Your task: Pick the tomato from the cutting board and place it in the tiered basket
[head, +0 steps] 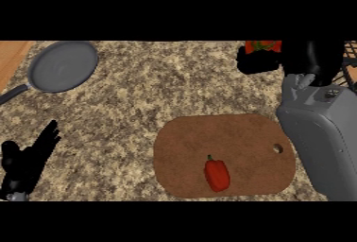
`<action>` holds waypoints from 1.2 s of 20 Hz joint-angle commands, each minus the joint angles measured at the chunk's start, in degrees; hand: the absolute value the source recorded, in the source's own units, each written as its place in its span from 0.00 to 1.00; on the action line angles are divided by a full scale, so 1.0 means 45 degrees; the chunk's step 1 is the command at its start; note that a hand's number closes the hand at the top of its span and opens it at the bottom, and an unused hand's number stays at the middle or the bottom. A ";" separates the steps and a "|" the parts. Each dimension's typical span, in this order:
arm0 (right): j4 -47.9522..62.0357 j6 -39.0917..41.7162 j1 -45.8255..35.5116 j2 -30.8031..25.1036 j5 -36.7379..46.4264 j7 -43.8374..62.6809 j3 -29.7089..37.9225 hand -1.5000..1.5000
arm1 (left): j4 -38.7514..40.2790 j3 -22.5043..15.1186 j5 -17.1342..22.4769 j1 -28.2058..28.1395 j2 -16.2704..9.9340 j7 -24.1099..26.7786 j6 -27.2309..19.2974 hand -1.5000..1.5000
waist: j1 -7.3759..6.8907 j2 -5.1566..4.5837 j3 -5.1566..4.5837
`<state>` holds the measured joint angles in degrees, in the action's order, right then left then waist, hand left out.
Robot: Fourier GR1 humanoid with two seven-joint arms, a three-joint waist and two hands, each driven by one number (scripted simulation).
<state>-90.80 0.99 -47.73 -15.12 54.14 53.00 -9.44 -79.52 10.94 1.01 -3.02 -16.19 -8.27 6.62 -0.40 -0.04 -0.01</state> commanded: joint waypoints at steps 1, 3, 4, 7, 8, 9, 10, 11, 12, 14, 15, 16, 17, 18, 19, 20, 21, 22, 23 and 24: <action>0.2484 -0.0945 -0.1165 -0.0117 0.0327 -0.1292 0.0897 1.00 | 0.0174 0.0169 0.0057 0.0205 -0.0182 0.0021 0.0255 0.50 | -0.0094 -0.0030 -0.0001; 0.2947 -0.1323 -0.0360 -0.1267 -0.0523 -0.3008 0.1851 1.00 | -0.0076 -0.0205 -0.0120 0.0638 0.0413 -0.0594 -0.0325 0.50 | -0.0027 -0.0055 0.0009; 0.4037 -0.1315 -0.1278 -0.1249 -0.0369 -0.3164 0.2010 1.00 | -0.0505 0.0020 -0.0025 -0.0140 -0.0086 -0.0383 0.0169 0.50 | -0.0162 -0.0044 0.0005; 0.5698 -0.1785 -0.1882 -0.1824 -0.0975 -0.4748 0.2884 1.00 | 0.0022 -0.0027 -0.0162 0.0540 0.0167 -0.0303 -0.0112 0.50 | -0.0133 -0.0058 0.0004; 0.6440 -0.2916 -0.2020 -0.1597 -0.1219 -0.5383 0.3299 1.00 | 0.0780 0.0162 -0.0016 0.1162 -0.0196 -0.0329 0.0216 0.50 | -0.0200 -0.0135 0.0005; 0.5519 -0.3195 -0.1879 -0.0789 -0.2122 -0.5032 0.3669 1.00 | -0.0040 0.0204 0.0195 0.0884 -0.0325 -0.0798 0.0325 0.50 | -0.0282 -0.0109 0.0024; 0.7068 -0.3218 -0.2565 -0.1416 -0.2457 -0.5925 0.4301 1.00 | 0.0203 -0.0069 -0.0027 0.0881 0.0047 -0.0627 0.0123 0.50 | -0.0437 -0.0204 0.0020; 0.6690 -0.3245 -0.2196 -0.1536 -0.2884 -0.6553 0.4493 1.00 | -0.0019 0.0101 0.0083 0.0503 -0.0077 -0.0364 0.0271 0.50 | -0.0260 -0.0097 0.0016; 0.7528 -0.3854 -0.2390 -0.1346 -0.2654 -0.6901 0.4508 1.00 | 0.0044 0.0265 0.0057 0.0429 -0.0222 -0.0217 0.0276 0.50 | -0.0286 -0.0100 0.0010; 0.9389 -0.3752 -0.2852 -0.1942 -0.3232 -0.8264 0.5168 1.00 | 0.0135 -0.0094 -0.0200 0.0283 0.0080 0.0079 0.0247 0.50 | -0.0408 -0.0162 0.0012; 1.0246 -0.3967 -0.3362 -0.2082 -0.3005 -0.8685 0.5147 1.00 | 0.0521 0.0261 0.0031 0.0393 -0.0339 0.0350 0.0625 0.50 | -0.0476 -0.0192 0.0007; 1.0704 -0.3716 -0.3810 -0.2435 -0.3367 -0.8945 0.5539 1.00 | -0.0246 0.0063 0.0011 0.0462 -0.0223 -0.0410 0.0454 0.50 | -0.0492 -0.0172 0.0016; 1.0870 -0.3374 -0.3720 -0.2605 -0.3531 -0.9344 0.5547 1.00 | 0.0273 0.0074 -0.0131 0.0596 -0.0081 -0.0098 0.0326 0.50 | -0.0285 -0.0117 0.0007; 1.1815 -0.4056 -0.4268 -0.2553 -0.3295 -0.9563 0.5679 1.00 | -0.0351 -0.0382 -0.0304 0.0703 0.0287 -0.0827 0.0044 0.50 | -0.0487 -0.0185 0.0016; 1.2087 -0.3621 -0.4647 -0.2722 -0.3463 -0.9563 0.5748 1.00 | -0.0078 -0.0097 -0.0150 0.0504 0.0202 -0.0424 0.0161 0.50 | -0.0379 -0.0133 0.0007; 1.2587 -0.4033 -0.4641 -0.2799 -0.3296 -0.9931 0.5778 1.00 | -0.0244 -0.0142 -0.0294 0.0199 0.0314 0.0030 0.0063 0.50 | -0.0406 -0.0137 0.0007; 1.3281 -0.4186 -0.4618 -0.3004 -0.3549 -1.0665 0.6143 1.00 | 0.0326 0.0204 -0.0022 0.0771 -0.0199 -0.0045 0.0457 0.50 | -0.0584 -0.0264 0.0011; 1.3664 -0.4342 -0.5179 -0.2946 -0.3354 -1.0414 0.6055 1.00 | -0.0059 -0.0168 -0.0394 0.0526 0.0135 -0.0014 0.0163 0.50 | -0.0509 -0.0194 0.0009; 1.2527 -0.3978 -0.3653 -0.4114 0.0149 -0.9845 0.2991 1.00 | 0.0104 0.0033 -0.0205 0.0423 -0.0038 -0.0056 0.0273 0.50 | -0.0450 -0.0310 -0.0106; 1.2872 -0.3939 -0.3980 -0.4503 0.0421 -0.9925 0.2892 1.00 | 0.0032 -0.0057 -0.0137 0.0718 -0.0013 -0.0147 0.0369 0.50 | -0.0573 -0.0366 -0.0064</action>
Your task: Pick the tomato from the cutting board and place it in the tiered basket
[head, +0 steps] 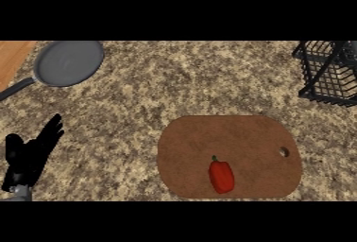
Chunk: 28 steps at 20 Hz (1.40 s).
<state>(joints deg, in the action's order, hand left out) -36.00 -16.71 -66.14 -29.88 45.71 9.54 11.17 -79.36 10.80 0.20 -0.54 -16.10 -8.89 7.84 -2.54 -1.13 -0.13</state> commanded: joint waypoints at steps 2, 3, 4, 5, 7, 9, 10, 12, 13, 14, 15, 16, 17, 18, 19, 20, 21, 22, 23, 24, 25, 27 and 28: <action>0.1238 0.0309 -0.0363 -0.1703 0.2794 -0.0336 -0.1991 1.00 | 0.0200 0.0007 -0.0047 0.0008 0.0011 0.0218 0.0034 0.50 | -0.0134 -0.0048 -0.0004; 0.1540 0.0208 -0.0308 -0.2011 0.2972 -0.0755 -0.2052 1.00 | -0.0183 -0.0147 0.0090 -0.0087 0.0129 -0.0213 0.0144 0.50 | -0.0186 -0.0034 0.0023; 0.1856 -0.0027 -0.0546 -0.1805 0.3227 -0.0647 -0.2189 1.00 | -0.0234 -0.0192 -0.0065 -0.0141 0.0190 -0.0156 -0.0015 0.50 | -0.0178 -0.0004 0.0027; 0.2127 0.0067 -0.0586 -0.1986 0.3436 -0.1182 -0.2396 1.00 | 0.0194 -0.0094 -0.0093 0.0472 0.0107 -0.0135 -0.0088 0.50 | -0.0117 -0.0069 0.0024; 0.2730 0.0522 -0.1259 -0.2447 0.3836 -0.1548 -0.2630 1.00 | 0.0185 -0.0167 -0.0070 0.0099 0.0288 0.0057 -0.0040 0.50 | -0.0253 -0.0065 0.0024; 0.3330 0.0212 -0.1512 -0.2330 0.4038 -0.2024 -0.2690 1.00 | 0.0209 -0.0174 -0.0235 -0.0112 0.0056 0.0244 0.0104 0.50 | -0.0273 -0.0058 0.0033; 0.3551 0.0556 -0.2086 -0.2518 0.4081 -0.2094 -0.2641 1.00 | 0.0194 -0.0281 -0.0358 0.0245 0.0351 0.0104 -0.0265 0.50 | -0.0194 -0.0032 0.0031; 0.4094 0.0450 -0.2392 -0.2816 0.4160 -0.2572 -0.2550 1.00 | 0.0095 -0.0207 -0.0183 0.0638 0.0216 -0.0113 -0.0105 0.50 | -0.0281 -0.0085 0.0037; 0.4104 0.1004 -0.2850 -0.3140 0.4117 -0.2960 -0.2519 1.00 | 0.0285 -0.0078 -0.0060 0.0521 0.0210 -0.0116 -0.0047 0.50 | -0.0207 -0.0038 0.0032; 0.4480 0.0265 -0.2095 -0.2823 0.4521 -0.3032 -0.2851 1.00 | 0.0377 0.0094 0.0085 0.0734 -0.0138 0.0007 0.0264 0.50 | -0.0335 -0.0140 0.0038; 0.4471 0.0750 -0.2254 -0.3239 0.4276 -0.3728 -0.2637 1.00 | 0.0455 0.0015 -0.0013 0.0133 0.0269 0.0211 0.0004 0.50 | -0.0102 0.0002 0.0035; 0.4732 0.0856 -0.2921 -0.3051 0.4620 -0.3022 -0.2807 1.00 | 0.0373 0.0122 0.0146 0.0138 -0.0235 0.0053 0.0530 0.50 | -0.0311 -0.0051 0.0033; 0.4958 0.0647 -0.2665 -0.2956 0.4836 -0.3065 -0.2964 1.00 | 0.0263 -0.0102 -0.0017 -0.0134 0.0068 0.0450 0.0416 0.50 | -0.0324 -0.0059 0.0034; 0.5153 0.0689 -0.2586 -0.2930 0.4873 -0.3358 -0.2998 1.00 | 0.0148 0.0129 0.0054 0.0738 -0.0114 -0.0386 0.0103 0.50 | -0.0271 -0.0081 0.0043; 0.5400 0.0417 -0.2403 -0.2656 0.5109 -0.3031 -0.3166 1.00 | 0.0536 0.0059 0.0110 0.0773 -0.0079 -0.0029 0.0357 0.50 | -0.0388 -0.0173 0.0039; 0.5648 0.1574 -0.3285 -0.3246 0.4930 -0.3107 -0.2940 1.00 | 0.0042 -0.0218 -0.0193 0.0177 0.0283 0.0150 0.0017 0.50 | -0.0520 -0.0132 0.0039; 0.5852 0.1435 -0.2932 -0.2856 0.4836 -0.2915 -0.2831 1.00 | 0.0319 -0.0025 -0.0087 0.0428 0.0167 0.0118 0.0046 0.50 | -0.0308 -0.0081 0.0038; 0.6167 0.1654 -0.2630 -0.3276 0.4535 -0.3063 -0.2513 1.00 | 0.0070 -0.0211 -0.0177 0.0130 0.0264 0.0041 0.0061 0.50 | -0.0318 -0.0089 0.0049; 0.6415 0.2220 -0.3017 -0.2744 0.4720 -0.1943 -0.2655 1.00 | 0.0251 -0.0123 -0.0229 0.0654 0.0093 -0.0235 -0.0026 0.50 | -0.0375 -0.0127 0.0039; 0.6679 0.2531 -0.2510 -0.3236 0.4641 -0.2575 -0.2605 1.00 | 0.0720 -0.0058 -0.0082 0.0841 0.0091 -0.0042 0.0173 0.50 | -0.0155 -0.0133 0.0037; 0.6959 0.3438 -0.3052 -0.2948 0.4813 -0.1575 -0.2745 1.00 | 0.0521 -0.0110 -0.0232 0.0916 0.0085 -0.0085 0.0012 0.50 | -0.0313 -0.0133 0.0027; 0.7341 0.3989 -0.2944 -0.3198 0.4822 -0.1174 -0.2719 0.00 | 0.0488 0.0055 -0.0100 0.0615 -0.0051 -0.0007 0.0161 0.50 | -0.0391 -0.0137 0.0036; 0.7486 0.4047 -0.2786 -0.2912 0.4809 -0.0609 -0.2702 0.00 | 0.0669 0.0054 -0.0182 0.0256 0.0204 0.0825 0.0042 0.50 | -0.0386 -0.0119 0.0026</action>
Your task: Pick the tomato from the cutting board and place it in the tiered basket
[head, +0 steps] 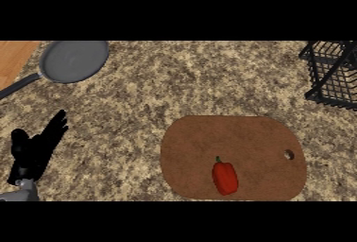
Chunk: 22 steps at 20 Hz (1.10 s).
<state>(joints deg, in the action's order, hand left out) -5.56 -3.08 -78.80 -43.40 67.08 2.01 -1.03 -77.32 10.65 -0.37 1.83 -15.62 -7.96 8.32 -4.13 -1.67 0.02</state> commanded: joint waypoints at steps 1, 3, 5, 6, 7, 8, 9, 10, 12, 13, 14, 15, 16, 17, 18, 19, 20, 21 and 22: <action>0.0746 0.0948 0.0153 -0.0289 0.0157 0.0967 -0.0068 0.00 | 0.0047 0.0052 0.0165 0.0226 -0.0162 -0.0379 0.0242 0.50 | -0.0010 -0.0038 0.0015; 0.0816 0.0676 0.0346 -0.0512 -0.0506 0.1404 0.0608 0.00 | 0.0098 0.0195 0.0190 0.0216 -0.0193 -0.0298 0.0159 0.50 | 0.0034 -0.0040 0.0026; 0.0582 0.0799 -0.0013 -0.0277 -0.0767 0.1583 0.0853 0.00 | 0.0109 -0.0055 -0.0080 -0.0303 0.0143 0.0376 0.0031 0.50 | -0.0064 -0.0012 0.0020; 0.0342 0.0541 -0.0055 -0.0307 -0.0968 0.1166 0.1045 0.00 | 0.0522 0.0059 -0.0132 0.0620 -0.0005 -0.0355 -0.0200 0.50 | 0.0084 -0.0042 0.0026; 0.0362 0.0070 0.0509 -0.0516 -0.1167 0.0829 0.1249 0.00 | 0.0074 0.0049 -0.0029 -0.0090 0.0107 0.0172 -0.0065 0.50 | 0.0022 -0.0007 0.0034; 0.0162 0.0557 -0.0016 -0.0257 -0.1175 0.1012 0.1240 0.00 | 0.0332 0.0034 -0.0025 0.0364 0.0184 -0.0134 -0.0168 0.50 | 0.0151 0.0048 0.0019; 0.0070 0.0001 0.0146 -0.0536 -0.1416 0.0762 0.1503 0.00 | -0.0141 -0.0305 -0.0424 -0.0128 0.0452 0.0027 -0.0479 0.50 | -0.0007 0.0004 0.0038; -0.0205 -0.0172 -0.0246 -0.0488 -0.1518 0.1006 0.1614 0.00 | 0.0201 0.0149 -0.0083 0.0159 -0.0013 -0.0058 -0.0164 0.50 | 0.0049 0.0029 0.0025; -0.0539 -0.1310 0.0207 -0.0943 -0.2228 0.0223 0.2343 0.00 | -0.0064 -0.0293 -0.0410 -0.0618 0.0471 0.0301 -0.0352 0.50 | 0.0182 0.0098 0.0040; -0.0684 -0.0650 -0.0792 -0.1074 -0.2276 0.1059 0.2413 0.00 | -0.0272 -0.0156 -0.0158 -0.0399 0.0376 -0.0123 -0.0261 0.50 | 0.0188 0.0173 0.0020; -0.0601 -0.1224 -0.0406 -0.1196 -0.2658 0.0846 0.2835 0.00 | 0.0026 -0.0292 -0.0399 -0.0028 0.0443 0.0013 -0.0412 0.50 | 0.0176 0.0039 0.0033; -0.0623 -0.1039 -0.0677 -0.1372 -0.2779 0.1293 0.2981 0.00 | 0.0154 0.0053 -0.0172 0.0065 0.0123 -0.0014 -0.0239 0.50 | 0.0249 0.0095 0.0018; -0.0651 -0.0964 -0.0908 -0.1536 -0.3020 0.1642 0.3244 0.00 | -0.0105 -0.0051 -0.0293 -0.0110 0.0266 -0.0174 -0.0437 0.50 | 0.0271 0.0146 0.0018; -0.0437 -0.0936 -0.0458 -0.1768 -0.3331 0.1514 0.3568 0.00 | 0.0048 0.0120 -0.0083 -0.0475 0.0062 0.0146 -0.0060 0.50 | 0.0311 0.0151 0.0018; -0.0358 -0.1020 -0.0674 -0.1757 -0.3489 0.2395 0.3769 0.00 | -0.0401 0.0214 0.0158 -0.0713 -0.0066 -0.0117 0.0149 0.50 | 0.0208 0.0182 0.0019; -0.0490 -0.0823 -0.0968 -0.1923 -0.3727 0.2524 0.3999 0.00 | 0.0130 0.0210 -0.0083 -0.0392 -0.0032 0.0242 -0.0045 0.50 | 0.0397 0.0188 0.0004; -0.0360 -0.0440 -0.1048 -0.2508 -0.4167 0.2394 0.4459 0.00 | -0.0007 0.0003 -0.0434 0.0087 0.0408 -0.0227 -0.0812 0.50 | 0.0517 0.0169 0.0020; -0.0242 -0.0461 -0.0919 -0.2562 -0.4429 0.2677 0.4734 0.00 | 0.0118 0.0350 0.0121 0.0161 -0.0197 -0.0310 0.0026 0.50 | 0.0486 0.0169 0.0017; -0.0220 0.0031 -0.0514 -0.3302 -0.4741 0.1853 0.5021 0.00 | -0.0434 0.0117 -0.0025 -0.0720 0.0327 -0.0277 -0.0333 0.50 | 0.0502 0.0246 0.0033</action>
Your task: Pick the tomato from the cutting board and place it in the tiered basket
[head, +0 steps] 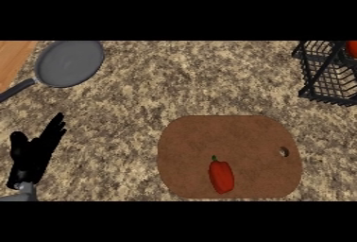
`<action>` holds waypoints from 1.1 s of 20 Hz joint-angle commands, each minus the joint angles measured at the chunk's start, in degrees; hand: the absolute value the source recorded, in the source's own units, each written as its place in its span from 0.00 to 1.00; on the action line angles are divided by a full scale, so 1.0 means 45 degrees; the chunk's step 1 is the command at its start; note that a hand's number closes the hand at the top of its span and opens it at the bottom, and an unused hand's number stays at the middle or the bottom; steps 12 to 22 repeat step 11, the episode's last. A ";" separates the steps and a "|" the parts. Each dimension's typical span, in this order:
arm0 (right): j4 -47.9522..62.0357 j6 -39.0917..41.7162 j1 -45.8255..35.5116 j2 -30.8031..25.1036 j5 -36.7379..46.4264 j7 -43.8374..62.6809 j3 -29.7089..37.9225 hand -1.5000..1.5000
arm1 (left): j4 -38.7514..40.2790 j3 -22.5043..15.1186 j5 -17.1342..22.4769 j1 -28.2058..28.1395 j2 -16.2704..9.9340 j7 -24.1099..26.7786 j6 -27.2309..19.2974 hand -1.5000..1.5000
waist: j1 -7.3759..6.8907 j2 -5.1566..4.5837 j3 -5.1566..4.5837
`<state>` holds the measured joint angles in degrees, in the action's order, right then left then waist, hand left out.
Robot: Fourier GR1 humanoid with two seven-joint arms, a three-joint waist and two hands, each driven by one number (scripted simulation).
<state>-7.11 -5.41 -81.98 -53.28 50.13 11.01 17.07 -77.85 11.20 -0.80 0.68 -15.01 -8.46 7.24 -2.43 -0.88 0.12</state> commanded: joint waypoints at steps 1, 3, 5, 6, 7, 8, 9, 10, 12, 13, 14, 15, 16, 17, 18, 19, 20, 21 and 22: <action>0.0237 0.0991 0.0174 -0.1559 -0.1469 -0.0241 0.1488 0.00 | -0.0008 0.0120 0.0111 -0.0189 0.0005 -0.0167 0.0006 0.50 | 0.0330 0.0096 0.0009; 0.0113 0.0668 0.0315 -0.1480 -0.2450 -0.0605 0.2433 0.00 | -0.0176 0.0096 0.0113 -0.0428 -0.0085 -0.0040 0.0170 0.50 | 0.0290 0.0116 0.0012; 0.0261 0.1046 0.1070 -0.2028 -0.3328 -0.1541 0.3273 0.00 | -0.0201 0.0228 0.0029 -0.0370 -0.0146 -0.0198 -0.0056 0.50 | 0.0505 0.0153 0.0019; 0.0146 0.1824 0.0954 -0.2692 -0.3507 -0.1718 0.3425 0.00 | -0.0223 0.0330 0.0197 -0.0827 -0.0215 0.0176 0.0231 0.50 | 0.0458 0.0175 0.0009; 0.0325 0.1531 0.1744 -0.2814 -0.3986 -0.2354 0.3919 0.00 | -0.0677 0.0345 0.0441 -0.0713 -0.0114 -0.0579 0.0177 0.50 | 0.0453 0.0156 0.0037; 0.0394 0.1990 0.2025 -0.2971 -0.4440 -0.2885 0.4330 0.00 | -0.0272 0.0315 0.0210 -0.0921 0.0000 0.0173 0.0080 0.50 | 0.0577 0.0174 0.0023; 0.0474 0.2631 0.2523 -0.3360 -0.4652 -0.3318 0.4497 0.00 | -0.0259 0.0341 0.0135 -0.1230 -0.0076 0.0549 0.0173 0.50 | 0.0657 0.0214 0.0013; 0.0757 0.2254 0.3518 -0.2890 -0.4953 -0.3887 0.4783 0.00 | -0.0644 0.0182 0.0189 -0.0884 0.0028 -0.0047 0.0105 0.50 | 0.0539 0.0141 0.0030; 0.0553 0.3447 0.3341 -0.3371 -0.5008 -0.3699 0.4731 0.00 | -0.0674 0.0110 0.0094 -0.1241 0.0205 0.0163 0.0030 0.50 | 0.0521 0.0179 0.0006; 0.0553 0.3447 0.3341 -0.3371 -0.5008 -0.3699 0.4731 0.00 | -0.0674 0.0110 0.0094 -0.1241 0.0205 0.0163 0.0030 0.50 | 0.0521 0.0179 0.0006; 0.0553 0.3447 0.3341 -0.3371 -0.5008 -0.3699 0.4731 0.00 | -0.0674 0.0110 0.0094 -0.1241 0.0205 0.0163 0.0030 0.50 | 0.0521 0.0179 0.0006; 0.0553 0.3447 0.3341 -0.3371 -0.5008 -0.3699 0.4731 0.00 | -0.0674 0.0110 0.0094 -0.1241 0.0205 0.0163 0.0030 0.50 | 0.0521 0.0179 0.0006; 0.0553 0.3447 0.3341 -0.3371 -0.5008 -0.3699 0.4731 0.00 | -0.0674 0.0110 0.0094 -0.1241 0.0205 0.0163 0.0030 0.50 | 0.0521 0.0179 0.0006; 0.0553 0.3447 0.3341 -0.3371 -0.5008 -0.3699 0.4731 0.00 | -0.0674 0.0110 0.0094 -0.1241 0.0205 0.0163 0.0030 0.50 | 0.0521 0.0179 0.0006; 0.0553 0.3447 0.3341 -0.3371 -0.5008 -0.3699 0.4731 0.00 | -0.0674 0.0110 0.0094 -0.1241 0.0205 0.0163 0.0030 0.50 | 0.0521 0.0179 0.0006; 0.0553 0.3447 0.3341 -0.3371 -0.5008 -0.3699 0.4731 0.00 | -0.0674 0.0110 0.0094 -0.1241 0.0205 0.0163 0.0030 0.50 | 0.0521 0.0179 0.0006; 0.0553 0.3447 0.3341 -0.3371 -0.5008 -0.3699 0.4731 0.00 | -0.0674 0.0110 0.0094 -0.1241 0.0205 0.0163 0.0030 0.50 | 0.0521 0.0179 0.0006; 0.0553 0.3447 0.3341 -0.3371 -0.5008 -0.3699 0.4731 0.00 | -0.0674 0.0110 0.0094 -0.1241 0.0205 0.0163 0.0030 0.50 | 0.0521 0.0179 0.0006; 0.0553 0.3447 0.3341 -0.3371 -0.5008 -0.3699 0.4731 0.00 | -0.0674 0.0110 0.0094 -0.1241 0.0205 0.0163 0.0030 0.50 | 0.0521 0.0179 0.0006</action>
